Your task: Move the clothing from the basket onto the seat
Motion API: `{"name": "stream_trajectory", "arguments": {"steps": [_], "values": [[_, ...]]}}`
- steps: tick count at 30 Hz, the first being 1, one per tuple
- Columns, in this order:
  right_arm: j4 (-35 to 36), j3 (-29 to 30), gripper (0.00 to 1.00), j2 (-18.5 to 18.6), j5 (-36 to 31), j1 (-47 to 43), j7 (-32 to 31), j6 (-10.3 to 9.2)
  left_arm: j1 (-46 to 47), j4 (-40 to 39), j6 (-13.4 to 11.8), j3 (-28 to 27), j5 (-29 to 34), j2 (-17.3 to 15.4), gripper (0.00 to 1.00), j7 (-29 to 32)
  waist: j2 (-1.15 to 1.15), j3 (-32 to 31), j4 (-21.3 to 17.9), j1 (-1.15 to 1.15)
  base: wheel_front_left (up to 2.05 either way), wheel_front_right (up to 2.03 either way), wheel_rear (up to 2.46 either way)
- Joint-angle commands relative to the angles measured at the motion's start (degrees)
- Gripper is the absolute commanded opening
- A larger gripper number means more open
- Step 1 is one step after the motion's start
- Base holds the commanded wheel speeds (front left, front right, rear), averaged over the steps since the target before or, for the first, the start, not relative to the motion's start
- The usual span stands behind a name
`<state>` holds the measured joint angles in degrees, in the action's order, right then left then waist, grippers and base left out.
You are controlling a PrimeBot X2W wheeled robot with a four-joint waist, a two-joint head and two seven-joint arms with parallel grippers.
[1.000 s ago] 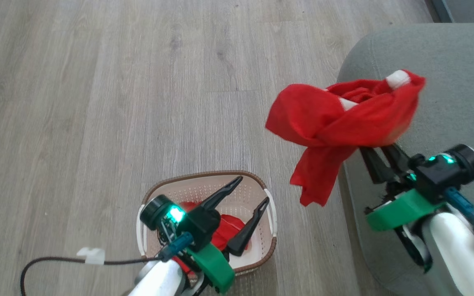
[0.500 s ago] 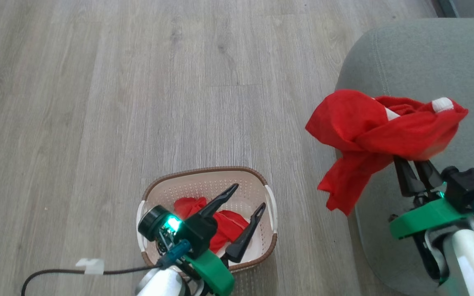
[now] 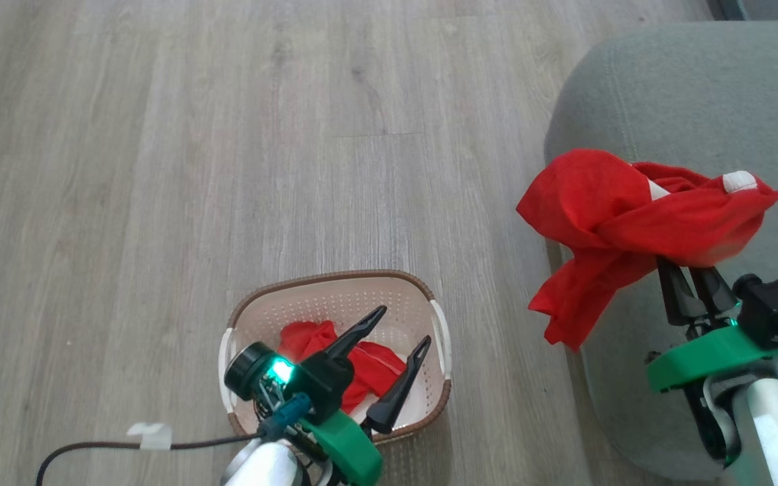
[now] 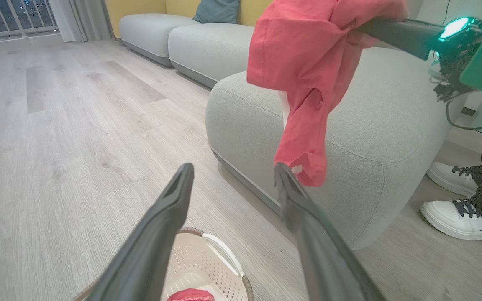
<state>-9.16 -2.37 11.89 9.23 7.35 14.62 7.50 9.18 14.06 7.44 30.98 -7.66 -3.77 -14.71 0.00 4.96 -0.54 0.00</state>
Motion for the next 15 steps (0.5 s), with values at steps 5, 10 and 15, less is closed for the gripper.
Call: {"name": "stream_trajectory", "arguments": {"steps": [5,10,15], "values": [[2.73,0.33,0.0,0.85,0.42,1.35,0.38,-0.01,1.23,-1.33,0.04,-2.12,0.25,0.71,1.0,-0.29,0.0,1.0,-2.23,0.0,0.0,0.0,0.0],[3.53,1.29,0.0,1.09,0.39,1.96,0.38,-0.01,2.29,-1.18,0.04,-1.88,0.76,0.72,1.0,-0.29,0.0,2.55,-5.43,0.0,0.0,0.0,0.0],[4.11,1.99,0.0,0.79,0.34,2.55,0.38,-0.01,3.47,-1.06,0.04,-1.37,1.19,0.65,1.0,-0.29,0.0,4.06,-9.68,0.0,0.0,0.0,0.0]]}}
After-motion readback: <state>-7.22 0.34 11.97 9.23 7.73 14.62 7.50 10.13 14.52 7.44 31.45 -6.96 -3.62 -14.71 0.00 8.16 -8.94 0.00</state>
